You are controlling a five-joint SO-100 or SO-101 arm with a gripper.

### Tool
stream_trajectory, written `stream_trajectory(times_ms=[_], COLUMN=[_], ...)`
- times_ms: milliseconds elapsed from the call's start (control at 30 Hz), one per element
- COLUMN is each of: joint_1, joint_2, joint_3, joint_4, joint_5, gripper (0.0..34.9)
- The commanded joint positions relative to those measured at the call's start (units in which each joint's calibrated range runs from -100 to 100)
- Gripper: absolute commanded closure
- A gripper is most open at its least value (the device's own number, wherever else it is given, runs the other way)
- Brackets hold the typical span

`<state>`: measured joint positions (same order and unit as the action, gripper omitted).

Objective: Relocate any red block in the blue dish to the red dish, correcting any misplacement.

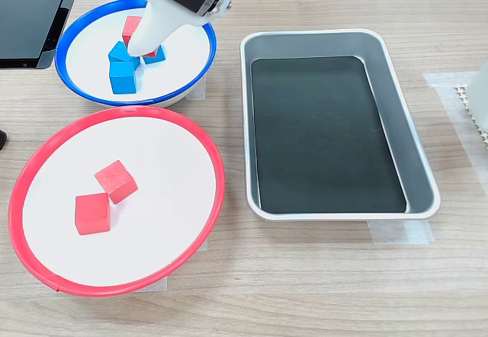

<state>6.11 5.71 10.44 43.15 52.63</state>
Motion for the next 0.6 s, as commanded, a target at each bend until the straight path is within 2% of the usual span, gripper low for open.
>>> stream_trajectory(times_ms=[0,433,567], joint_1=[-3.0,-15.6,-17.8], joint_2=[-4.0,-1.5,-0.2], joint_3=[-3.0,-2.0,-0.7], joint_4=[2.0,1.6,1.0], joint_5=[-1.8,-9.4,-10.9], gripper=[34.6,34.6,34.6])
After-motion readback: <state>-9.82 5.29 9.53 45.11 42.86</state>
